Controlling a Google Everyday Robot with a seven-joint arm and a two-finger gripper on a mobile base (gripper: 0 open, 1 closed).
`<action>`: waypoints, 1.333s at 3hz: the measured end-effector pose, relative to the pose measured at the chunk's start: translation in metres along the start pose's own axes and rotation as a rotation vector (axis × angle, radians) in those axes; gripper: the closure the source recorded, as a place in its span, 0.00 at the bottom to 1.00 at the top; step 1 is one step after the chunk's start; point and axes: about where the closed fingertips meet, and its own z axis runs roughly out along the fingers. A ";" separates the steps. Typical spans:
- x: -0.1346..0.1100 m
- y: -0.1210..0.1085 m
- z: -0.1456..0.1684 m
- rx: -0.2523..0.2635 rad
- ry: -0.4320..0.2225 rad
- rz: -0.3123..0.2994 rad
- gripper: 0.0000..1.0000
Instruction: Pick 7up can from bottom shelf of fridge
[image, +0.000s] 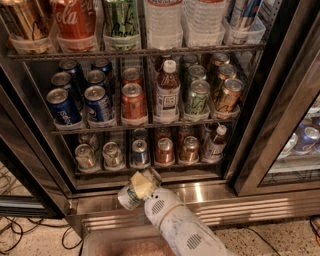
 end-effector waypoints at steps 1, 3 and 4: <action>0.031 0.012 -0.018 0.004 -0.007 0.086 1.00; 0.013 0.006 -0.020 0.022 -0.083 0.093 1.00; 0.008 0.009 -0.023 0.015 -0.147 0.080 1.00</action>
Offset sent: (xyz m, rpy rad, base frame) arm 0.0054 -0.0341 0.0072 0.0629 0.0430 -0.0088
